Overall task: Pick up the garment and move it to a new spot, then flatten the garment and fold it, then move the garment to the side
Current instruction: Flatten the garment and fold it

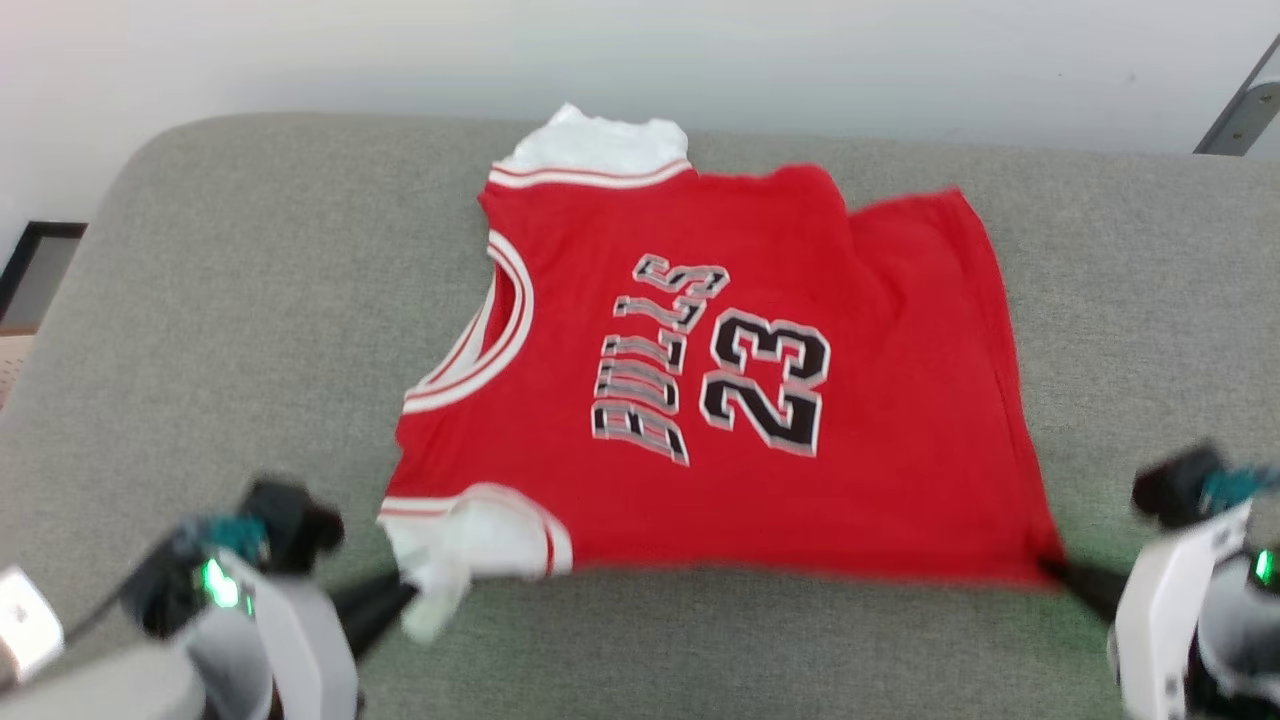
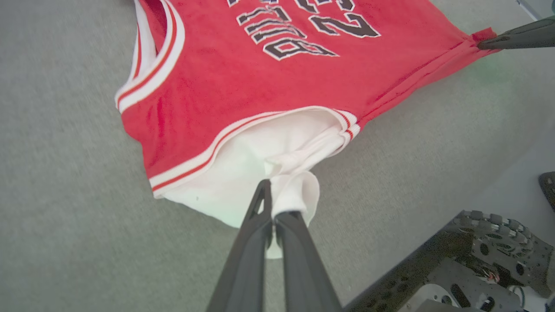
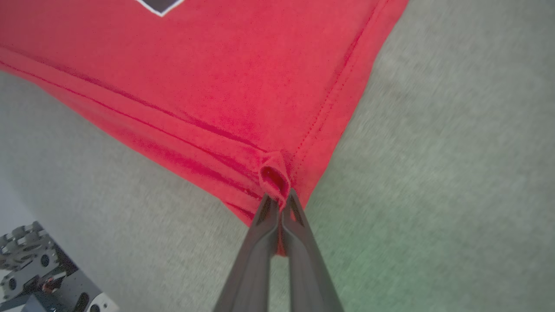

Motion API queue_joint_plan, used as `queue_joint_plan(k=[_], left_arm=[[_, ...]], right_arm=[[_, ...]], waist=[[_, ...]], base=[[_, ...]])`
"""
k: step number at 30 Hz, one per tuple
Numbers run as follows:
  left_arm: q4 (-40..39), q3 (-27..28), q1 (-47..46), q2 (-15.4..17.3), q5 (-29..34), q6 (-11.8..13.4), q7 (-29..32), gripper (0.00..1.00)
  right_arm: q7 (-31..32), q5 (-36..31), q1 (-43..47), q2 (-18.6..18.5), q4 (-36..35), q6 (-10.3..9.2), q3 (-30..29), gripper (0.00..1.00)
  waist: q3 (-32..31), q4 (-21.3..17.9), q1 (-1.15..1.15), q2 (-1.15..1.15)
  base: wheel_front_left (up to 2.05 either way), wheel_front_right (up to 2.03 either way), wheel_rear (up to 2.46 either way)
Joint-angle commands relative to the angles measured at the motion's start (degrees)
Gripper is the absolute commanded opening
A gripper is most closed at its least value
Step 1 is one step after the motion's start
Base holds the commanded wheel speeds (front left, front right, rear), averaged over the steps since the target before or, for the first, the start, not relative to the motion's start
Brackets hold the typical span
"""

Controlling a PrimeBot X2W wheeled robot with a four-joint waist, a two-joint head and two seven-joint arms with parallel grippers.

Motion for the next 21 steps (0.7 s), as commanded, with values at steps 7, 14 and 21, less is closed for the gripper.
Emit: queue_joint_plan(k=[7, 14, 21], left_arm=[[-8.1, -0.1, 11.7, 3.1, -4.6, 4.8, 2.9, 0.00], [-11.2, 0.2, 16.1, 4.1, -7.3, 7.1, 4.4, 0.00], [-14.7, 3.5, 9.3, 8.2, -2.3, 8.2, 6.0, 0.00]], right_arm=[[8.0, 3.6, 15.3, -0.7, -7.4, -0.11, -5.3, 0.00], [10.9, 2.4, 22.2, 1.1, -12.2, -0.11, -11.5, 0.00], [11.0, -2.6, 19.4, 3.7, -16.7, -0.11, -18.2, 0.00]], waist=[[-0.2, -0.2, 0.00, 0.00], [0.3, -0.3, 0.00, 0.00], [1.2, -1.0, 0.00, 0.00]], base=[[0.00, 0.00, 0.00], [0.00, 0.00, 0.00], [0.00, 0.00, 0.00]])
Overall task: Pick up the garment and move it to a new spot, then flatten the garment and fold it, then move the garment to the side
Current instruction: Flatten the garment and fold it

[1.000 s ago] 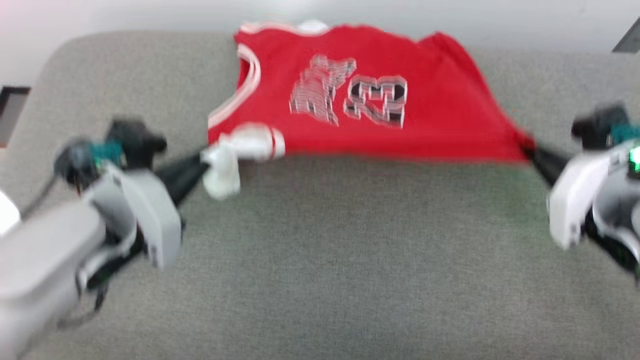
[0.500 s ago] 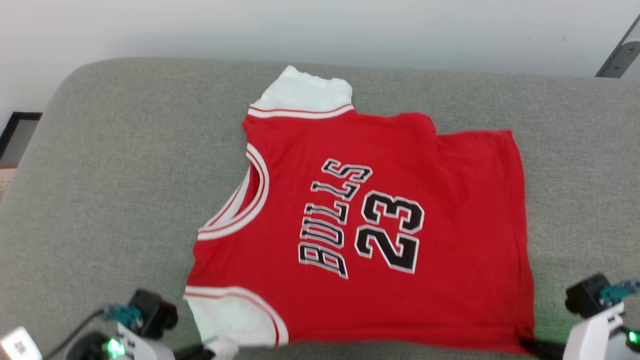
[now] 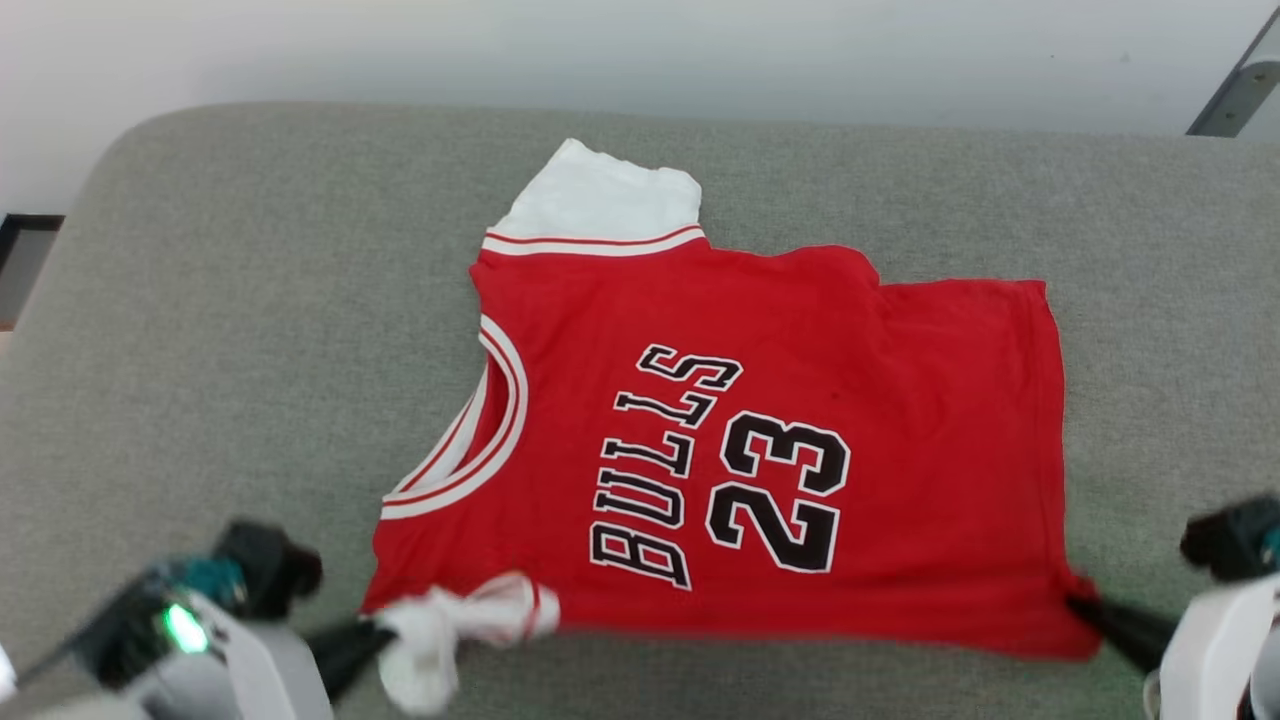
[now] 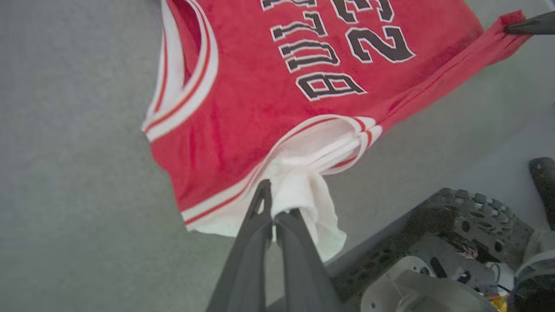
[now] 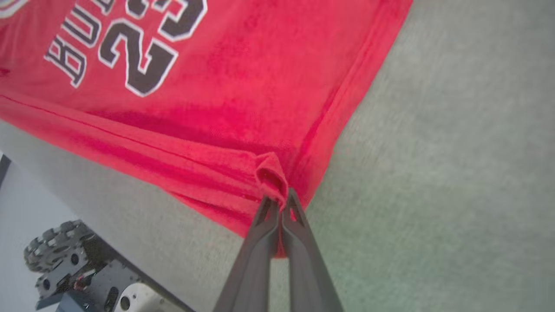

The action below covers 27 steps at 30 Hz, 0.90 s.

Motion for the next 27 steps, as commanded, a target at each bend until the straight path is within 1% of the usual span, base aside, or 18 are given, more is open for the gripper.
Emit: queue_joint_plan(k=[1, 4, 7, 11, 15, 18, 21, 24, 27], left_arm=[[-0.3, 1.1, -2.5, 1.3, 2.0, 0.2, 0.9, 0.00], [-0.1, 2.8, -7.7, 1.7, 6.1, -1.2, 2.9, 0.00], [2.0, 4.5, -13.0, -0.1, 9.3, -4.0, 4.4, 0.00], [9.2, 5.5, -19.2, -5.1, 11.8, -9.3, 6.0, 0.00], [19.7, 5.1, -23.5, -10.9, 12.7, -13.8, 7.4, 0.00], [27.8, 4.1, -25.9, -15.0, 13.0, -16.3, 7.8, 0.00], [35.7, 2.5, -27.1, -18.7, 12.8, -17.6, 7.9, 0.00], [42.4, 0.8, -27.8, -22.1, 11.5, -18.1, 8.4, 0.00], [46.1, -0.9, -27.8, -24.7, 9.5, -18.1, 9.6, 0.00]], right_arm=[[-0.3, -1.7, -2.2, 0.7, -0.7, -0.11, -1.5, 0.00], [0.1, -4.6, -5.8, 2.3, -1.1, -0.11, -2.8, 0.00], [0.1, -6.8, -10.5, 4.1, -0.3, -0.11, -2.8, 0.00], [-0.6, -8.8, -17.1, 6.1, 4.3, -0.11, -1.3, 0.00], [-2.2, -10.5, -23.6, 7.9, 10.8, -0.11, 2.2, 0.00], [-3.6, -11.1, -27.7, 9.1, 15.7, -0.11, 5.0, 0.00], [-5.1, -11.6, -31.4, 10.2, 20.9, -0.11, 8.0, 0.00], [-6.7, -11.5, -34.3, 11.4, 26.0, -0.11, 10.9, 0.00], [-8.0, -10.9, -37.0, 12.3, 30.1, -0.11, 13.6, 0.00]], waist=[[0.4, -0.4, 0.00, 0.00], [1.1, -1.0, 0.00, 0.00], [2.0, -1.7, 0.00, 0.00], [3.4, -2.4, 0.00, 0.00], [4.5, -3.4, 0.00, 0.00], [5.3, -4.0, 0.00, 0.00], [5.9, -4.6, 0.00, 0.00], [6.4, -4.8, 0.00, 0.00], [6.8, -5.0, 0.00, 0.00]], base=[[0.00, 0.00, 0.00], [0.00, 0.00, 0.00], [0.00, 0.00, 0.00], [0.00, 0.00, 0.00], [0.00, 0.00, 0.00], [0.00, 0.00, 0.00], [0.00, 0.00, 0.00], [0.00, 0.00, 0.00], [0.00, 0.00, 0.00]])
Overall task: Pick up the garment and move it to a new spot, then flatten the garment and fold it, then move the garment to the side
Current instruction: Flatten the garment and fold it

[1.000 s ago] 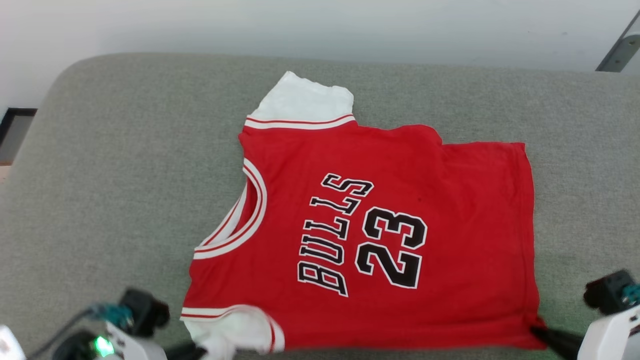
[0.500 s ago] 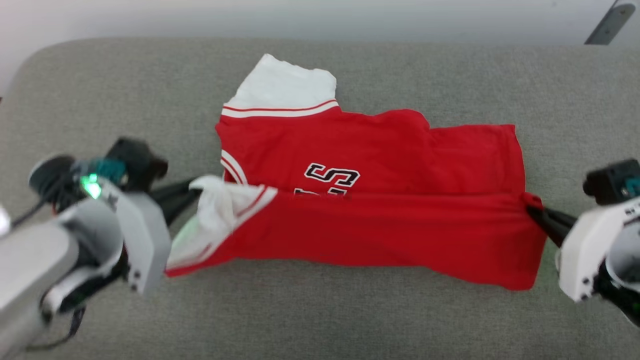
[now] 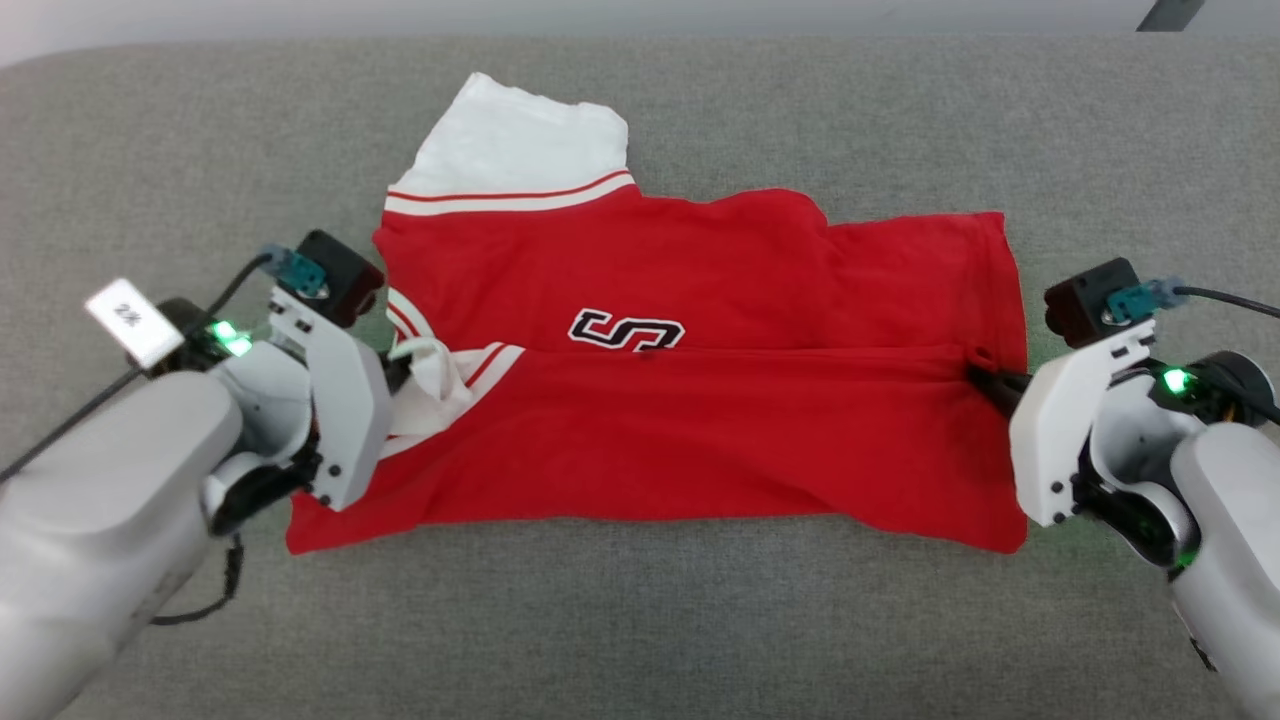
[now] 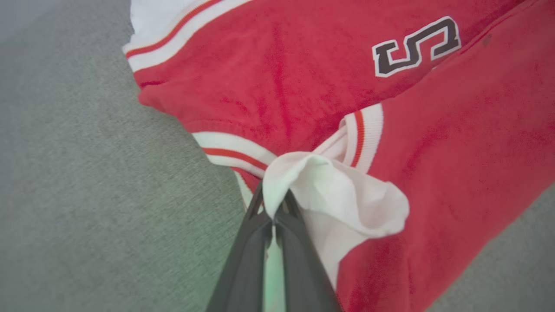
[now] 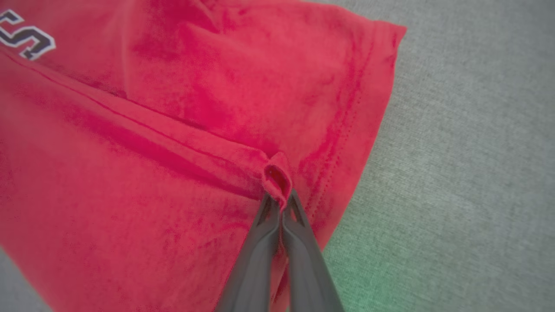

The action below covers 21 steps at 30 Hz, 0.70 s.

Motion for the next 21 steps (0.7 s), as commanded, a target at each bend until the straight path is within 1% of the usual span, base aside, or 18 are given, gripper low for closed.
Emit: queue_joint_plan(k=[1, 4, 5, 6, 7, 8, 9, 10, 15, 19, 21], left_arm=[[0.5, -0.2, -0.2, -0.5, -1.0, -0.1, 0.2, 0.00], [2.9, -0.9, -0.2, -1.6, -3.8, -0.2, 2.2, 0.00], [3.6, -1.1, -0.4, -2.0, -4.7, -0.2, 2.7, 0.00], [4.7, -1.2, -0.5, -2.2, -5.6, -0.1, 3.6, 0.17], [5.9, -1.3, -0.7, -2.4, -6.4, -0.2, 4.5, 0.31], [6.8, -1.3, -0.9, -2.7, -7.0, -0.2, 5.6, 0.48], [7.7, -1.4, -1.2, -3.1, -7.7, -0.1, 6.4, 0.83], [8.4, -1.3, -1.7, -3.4, -8.3, -0.1, 6.8, 1.00], [9.3, -1.1, -3.6, -3.9, -9.5, -0.1, 7.3, 1.00], [8.6, -0.7, -4.2, -3.1, -9.9, -0.1, 7.2, 1.00], [8.1, -0.3, -3.8, -2.6, -10.7, 1.0, 8.0, 1.00]], right_arm=[[-0.5, 0.3, -1.1, 0.2, 0.9, -0.11, 0.5, 0.00], [-1.7, 1.1, -3.1, 1.0, 3.8, -0.11, 2.8, 0.00], [-1.8, 1.3, -3.8, 1.1, 4.6, -0.11, 3.4, 0.05], [-2.0, 1.6, -4.3, 1.2, 5.3, -0.11, 4.0, 0.17], [-2.1, 2.0, -4.9, 1.2, 5.9, -0.11, 4.5, 0.33], [-2.2, 2.3, -5.3, 1.1, 6.4, -0.11, 5.0, 0.49], [-2.3, 2.7, -5.6, 0.9, 6.8, -0.11, 5.4, 0.92], [-2.2, 3.2, -5.9, 0.8, 7.3, -0.11, 5.8, 1.00], [-3.2, 4.8, -6.5, -0.4, 7.2, -0.11, 6.7, 1.00], [-5.6, 5.6, -5.7, -1.5, 6.2, -0.11, 5.3, 1.00], [-7.3, 5.2, -4.8, -1.9, 5.5, -0.11, 4.1, 1.00]], waist=[[0.2, -0.1, 0.00, 0.00], [0.1, -0.2, 0.00, 0.00], [0.0, -0.2, 0.00, 0.00], [-0.1, -0.1, 0.00, 0.00], [-0.3, 0.0, 0.00, 0.00], [-0.6, 0.2, 0.00, 0.00], [-0.9, 0.4, 0.00, 0.00], [-1.2, 0.5, 0.00, 0.00], [-3.0, 1.7, 0.00, 0.00], [-4.4, 2.5, 0.00, 0.00], [-5.0, 2.9, 0.00, 0.00]], base=[[0.00, 0.00, 0.00], [0.00, 0.00, 0.00], [0.00, 0.00, 0.00], [0.00, 0.00, 0.00], [0.00, 0.00, 0.00], [0.00, 0.00, 0.00], [0.00, 0.00, 0.00], [0.00, 0.00, 0.00], [0.00, 0.00, 0.00], [0.00, 0.00, 0.00], [0.00, 0.00, 0.00]])
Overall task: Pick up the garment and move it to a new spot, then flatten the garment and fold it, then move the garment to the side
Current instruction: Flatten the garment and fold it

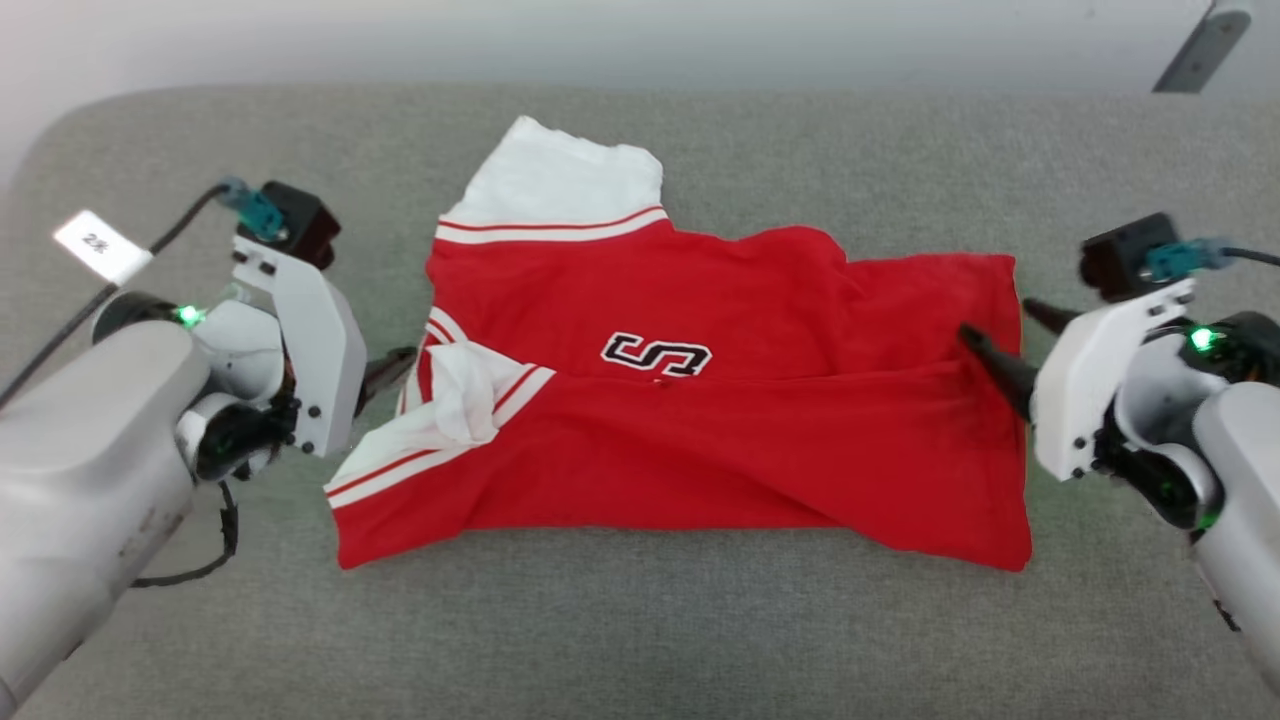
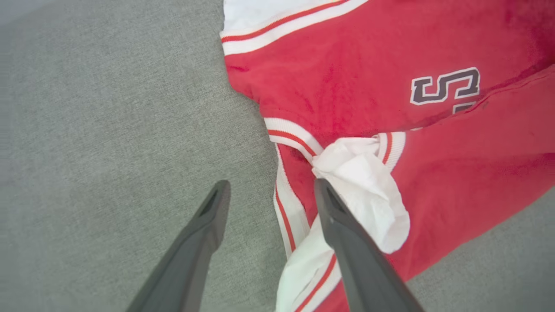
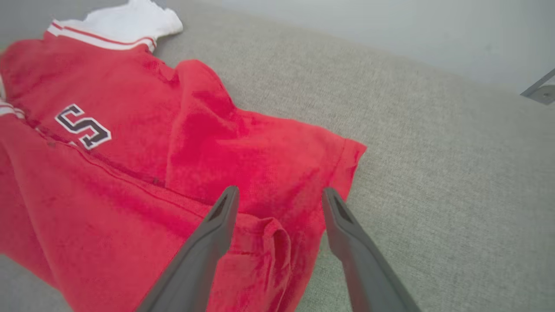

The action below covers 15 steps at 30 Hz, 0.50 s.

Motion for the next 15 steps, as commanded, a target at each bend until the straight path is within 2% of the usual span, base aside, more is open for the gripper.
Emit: queue_joint_plan(k=[1, 8, 11, 15], left_arm=[[-0.6, 0.2, 0.6, 0.3, -0.6, 0.8, 0.6, 1.00], [-8.0, 0.9, 5.1, 3.7, -6.9, 8.6, 8.3, 1.00], [-11.9, 1.1, 7.1, 5.5, -9.0, 12.2, 10.6, 1.00], [-14.9, 1.3, 10.1, 7.8, -11.7, 16.7, 12.5, 1.00]], right_arm=[[-1.0, -0.4, 1.5, -0.1, -0.5, -0.11, -0.8, 1.00], [-12.0, -5.6, 7.3, 0.7, -5.8, -0.11, -10.4, 1.00], [-16.3, -9.4, 10.8, 2.5, -9.0, -0.11, -15.7, 1.00], [-18.0, -13.2, 16.0, 5.6, -14.2, -0.11, -21.8, 1.00]], waist=[[-1.1, 0.8, 0.00, 0.00], [-2.6, 1.0, 0.00, 0.00], [-2.8, 0.6, 0.00, 0.00], [-2.6, -0.5, 0.00, 0.00]], base=[[0.00, 0.00, 0.00], [0.00, 0.00, 0.00], [0.00, 0.00, 0.00], [0.00, 0.00, 0.00]])
